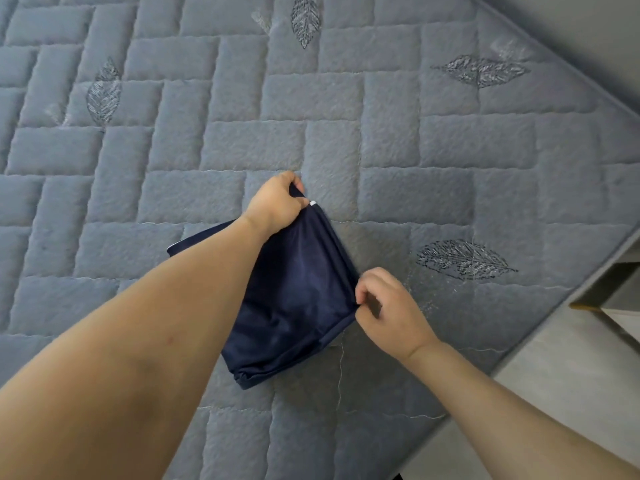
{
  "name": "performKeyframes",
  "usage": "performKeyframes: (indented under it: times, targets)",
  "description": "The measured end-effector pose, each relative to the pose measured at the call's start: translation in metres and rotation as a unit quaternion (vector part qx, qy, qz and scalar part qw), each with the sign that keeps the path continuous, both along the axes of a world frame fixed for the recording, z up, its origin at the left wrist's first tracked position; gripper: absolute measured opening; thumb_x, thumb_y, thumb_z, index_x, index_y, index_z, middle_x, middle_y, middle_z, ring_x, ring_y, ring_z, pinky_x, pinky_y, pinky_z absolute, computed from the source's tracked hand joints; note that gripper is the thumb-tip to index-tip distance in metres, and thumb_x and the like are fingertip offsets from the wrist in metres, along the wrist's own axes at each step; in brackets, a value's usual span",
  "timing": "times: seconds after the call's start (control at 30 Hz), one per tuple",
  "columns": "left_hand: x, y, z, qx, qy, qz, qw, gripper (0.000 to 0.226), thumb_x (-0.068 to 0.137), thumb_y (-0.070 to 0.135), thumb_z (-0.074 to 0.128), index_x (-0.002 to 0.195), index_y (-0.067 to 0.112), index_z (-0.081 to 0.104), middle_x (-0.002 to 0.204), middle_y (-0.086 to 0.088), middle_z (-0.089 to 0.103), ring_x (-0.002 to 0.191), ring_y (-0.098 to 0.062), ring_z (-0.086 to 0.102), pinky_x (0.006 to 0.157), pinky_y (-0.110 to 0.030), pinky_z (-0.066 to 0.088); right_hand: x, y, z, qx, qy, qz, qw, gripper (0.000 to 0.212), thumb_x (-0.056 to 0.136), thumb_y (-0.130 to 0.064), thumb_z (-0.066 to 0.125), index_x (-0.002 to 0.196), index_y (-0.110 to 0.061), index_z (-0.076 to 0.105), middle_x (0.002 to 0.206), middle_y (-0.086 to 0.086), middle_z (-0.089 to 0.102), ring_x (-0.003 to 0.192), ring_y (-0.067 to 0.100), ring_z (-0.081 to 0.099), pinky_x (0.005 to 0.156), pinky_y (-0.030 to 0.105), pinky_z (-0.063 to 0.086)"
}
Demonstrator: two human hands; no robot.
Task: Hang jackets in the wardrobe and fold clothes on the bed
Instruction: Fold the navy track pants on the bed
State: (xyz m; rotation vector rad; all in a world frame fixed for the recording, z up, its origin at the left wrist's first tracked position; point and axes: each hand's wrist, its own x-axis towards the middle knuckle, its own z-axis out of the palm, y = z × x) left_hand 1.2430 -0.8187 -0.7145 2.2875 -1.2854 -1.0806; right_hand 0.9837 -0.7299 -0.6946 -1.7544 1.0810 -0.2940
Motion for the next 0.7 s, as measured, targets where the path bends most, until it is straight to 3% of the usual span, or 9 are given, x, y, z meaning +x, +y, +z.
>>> performKeyframes:
  times: [0.1, 0.2, 0.33, 0.43, 0.57, 0.7]
  targets:
    - [-0.002, -0.001, -0.002, 0.001, -0.017, 0.005, 1.0, 0.013, 0.089, 0.02, 0.066, 0.094, 0.021, 0.054, 0.08, 0.009, 0.055, 0.071, -0.004, 0.05, 0.058, -0.021, 0.037, -0.005, -0.006, -0.001, -0.058, 0.032, 0.062, 0.996, 0.022, 0.081, -0.001, 0.06, 0.098, -0.014, 0.059, 0.103, -0.007, 0.053, 0.093, 0.016, 0.051, 0.083, 0.027, 0.043]
    - [-0.004, 0.001, -0.004, -0.001, -0.028, 0.008, 1.0, 0.013, 0.09, 0.021, 0.065, 0.096, 0.02, 0.053, 0.08, 0.012, 0.053, 0.071, -0.002, 0.048, 0.058, -0.019, 0.035, -0.005, -0.004, -0.006, -0.158, 0.097, 0.162, 0.969, 0.043, 0.08, -0.016, 0.068, 0.123, -0.017, 0.06, 0.111, 0.002, 0.054, 0.095, 0.019, 0.052, 0.089, 0.03, 0.045]
    - [-0.004, 0.002, -0.003, 0.002, -0.023, 0.006, 1.0, 0.013, 0.091, 0.023, 0.065, 0.096, 0.021, 0.053, 0.081, 0.012, 0.054, 0.072, -0.003, 0.049, 0.058, -0.019, 0.035, 0.004, -0.007, -0.009, -0.262, 0.202, 0.24, 0.913, 0.024, 0.082, -0.013, 0.064, 0.105, -0.018, 0.064, 0.103, 0.004, 0.055, 0.093, 0.025, 0.054, 0.083, 0.036, 0.047]
    - [-0.005, 0.002, -0.003, 0.0, -0.027, 0.008, 1.0, 0.013, 0.091, 0.023, 0.064, 0.095, 0.022, 0.053, 0.08, 0.012, 0.054, 0.071, -0.002, 0.049, 0.057, -0.019, 0.034, 0.007, -0.016, -0.008, -0.256, 0.201, 0.241, 0.914, 0.017, 0.084, -0.004, 0.057, 0.097, -0.013, 0.062, 0.097, 0.005, 0.058, 0.091, 0.026, 0.054, 0.084, 0.037, 0.045]
    - [-0.005, 0.003, -0.001, 0.001, -0.044, 0.007, 0.999, 0.013, 0.091, 0.025, 0.064, 0.098, 0.02, 0.054, 0.08, 0.011, 0.054, 0.071, -0.004, 0.049, 0.058, -0.02, 0.036, 0.003, -0.017, -0.007, -0.27, 0.162, 0.178, 0.932, 0.016, 0.075, 0.005, 0.065, 0.084, -0.008, 0.06, 0.079, 0.007, 0.058, 0.072, 0.028, 0.055, 0.071, 0.039, 0.049]
    - [-0.006, 0.009, 0.007, -0.005, -0.044, 0.017, 0.999, 0.021, 0.09, 0.029, 0.063, 0.104, 0.021, 0.051, 0.083, 0.011, 0.054, 0.074, -0.003, 0.05, 0.06, -0.021, 0.037, -0.003, -0.008, -0.009, -0.295, 0.152, 0.148, 0.931, 0.032, 0.073, 0.006, 0.07, 0.101, -0.008, 0.067, 0.074, 0.003, 0.06, 0.068, 0.026, 0.056, 0.069, 0.038, 0.051]
